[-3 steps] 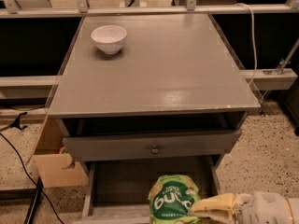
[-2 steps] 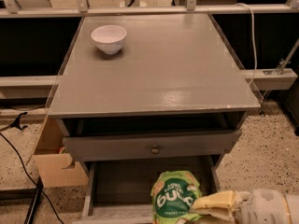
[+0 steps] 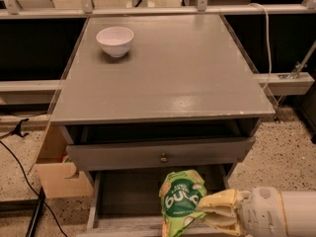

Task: Place green rice chip bag into middle drawer

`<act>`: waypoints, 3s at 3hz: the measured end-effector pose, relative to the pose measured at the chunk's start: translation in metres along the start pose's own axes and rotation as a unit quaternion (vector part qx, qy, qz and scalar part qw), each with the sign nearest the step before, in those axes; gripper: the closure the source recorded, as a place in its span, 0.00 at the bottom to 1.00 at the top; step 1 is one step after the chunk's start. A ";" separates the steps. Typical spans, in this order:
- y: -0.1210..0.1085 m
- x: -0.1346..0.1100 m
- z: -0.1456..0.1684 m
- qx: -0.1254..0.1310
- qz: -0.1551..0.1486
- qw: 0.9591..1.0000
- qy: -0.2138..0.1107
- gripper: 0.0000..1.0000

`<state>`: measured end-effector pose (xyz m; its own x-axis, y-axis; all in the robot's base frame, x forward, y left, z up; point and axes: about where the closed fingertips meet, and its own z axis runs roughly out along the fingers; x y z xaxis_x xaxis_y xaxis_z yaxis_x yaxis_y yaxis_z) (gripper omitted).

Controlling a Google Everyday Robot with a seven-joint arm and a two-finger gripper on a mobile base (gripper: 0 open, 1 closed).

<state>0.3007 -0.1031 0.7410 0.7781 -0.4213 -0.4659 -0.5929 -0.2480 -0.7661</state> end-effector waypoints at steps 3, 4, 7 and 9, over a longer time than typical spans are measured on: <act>0.042 0.061 0.041 -0.007 0.019 1.000 -0.009 1.00; 0.048 0.073 0.059 0.008 0.006 1.000 -0.024 1.00; 0.070 0.092 0.080 0.016 -0.001 0.999 -0.037 1.00; 0.090 0.124 0.105 0.033 -0.013 0.998 -0.053 1.00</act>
Offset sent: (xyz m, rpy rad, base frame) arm 0.0329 -0.0085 -0.0833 -0.0024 0.0523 -0.0122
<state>0.3656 -0.0858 0.5677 0.8123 -0.3210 -0.4870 -0.5603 -0.1974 -0.8044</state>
